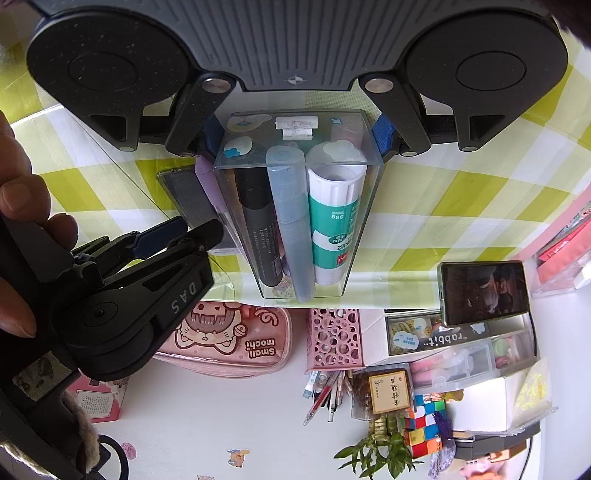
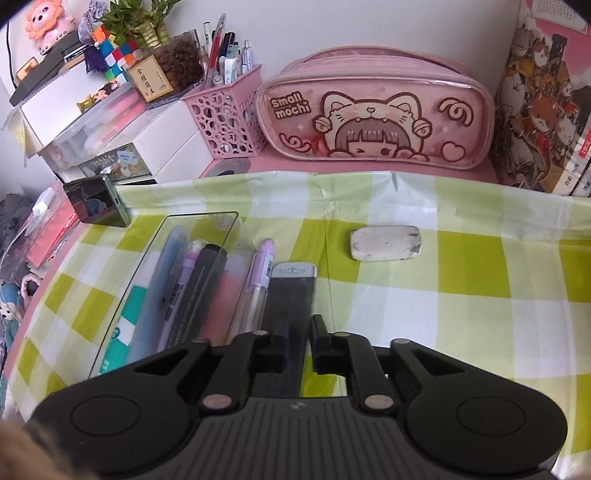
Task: Organize stationery
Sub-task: 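Carry the dark grey case into the clear box and release it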
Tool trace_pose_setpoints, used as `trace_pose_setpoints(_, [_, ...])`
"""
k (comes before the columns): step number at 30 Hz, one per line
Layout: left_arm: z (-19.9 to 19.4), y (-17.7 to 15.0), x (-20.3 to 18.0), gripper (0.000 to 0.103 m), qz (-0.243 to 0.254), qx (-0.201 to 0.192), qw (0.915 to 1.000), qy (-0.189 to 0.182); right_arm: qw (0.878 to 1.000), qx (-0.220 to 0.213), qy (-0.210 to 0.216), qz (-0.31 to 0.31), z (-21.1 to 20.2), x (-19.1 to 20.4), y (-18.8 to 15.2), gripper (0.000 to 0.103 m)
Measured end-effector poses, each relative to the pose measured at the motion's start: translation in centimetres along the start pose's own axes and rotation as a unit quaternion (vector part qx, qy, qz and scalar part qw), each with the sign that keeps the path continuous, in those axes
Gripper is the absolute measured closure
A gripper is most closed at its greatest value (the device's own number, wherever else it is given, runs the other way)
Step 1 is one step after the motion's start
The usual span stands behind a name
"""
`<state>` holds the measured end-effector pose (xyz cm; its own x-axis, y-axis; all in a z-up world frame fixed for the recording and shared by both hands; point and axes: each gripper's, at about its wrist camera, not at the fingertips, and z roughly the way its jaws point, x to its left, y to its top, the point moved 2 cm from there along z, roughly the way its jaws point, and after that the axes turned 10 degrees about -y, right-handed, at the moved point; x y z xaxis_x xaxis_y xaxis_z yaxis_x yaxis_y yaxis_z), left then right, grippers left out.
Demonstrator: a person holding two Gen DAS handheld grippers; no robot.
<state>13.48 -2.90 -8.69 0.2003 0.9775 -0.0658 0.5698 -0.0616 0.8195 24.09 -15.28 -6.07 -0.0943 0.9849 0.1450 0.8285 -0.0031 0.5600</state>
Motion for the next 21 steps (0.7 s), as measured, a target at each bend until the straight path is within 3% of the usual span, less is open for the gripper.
trace_pose_setpoints(6, [0.0,0.0,0.0,0.031,0.0,0.0,1.0,0.0,0.996,-0.014,-0.052,-0.07,0.3,2.2,0.0,0.058])
trace_pose_setpoints(11, [0.0,0.0,0.0,0.031,0.0,0.0,1.0,0.001,0.991,-0.023,-0.07,-0.109,0.7,2.9,0.1,0.056])
trace_pose_setpoints(15, [0.0,0.1,0.0,0.031,0.001,0.0,1.0,0.001,0.996,-0.022,-0.061,-0.066,0.5,1.8,0.2,0.058])
trace_pose_setpoints(21, [0.0,0.0,0.0,0.031,0.001,0.0,1.0,0.001,0.999,-0.039,-0.008,0.01,-1.5,0.0,0.4,0.058])
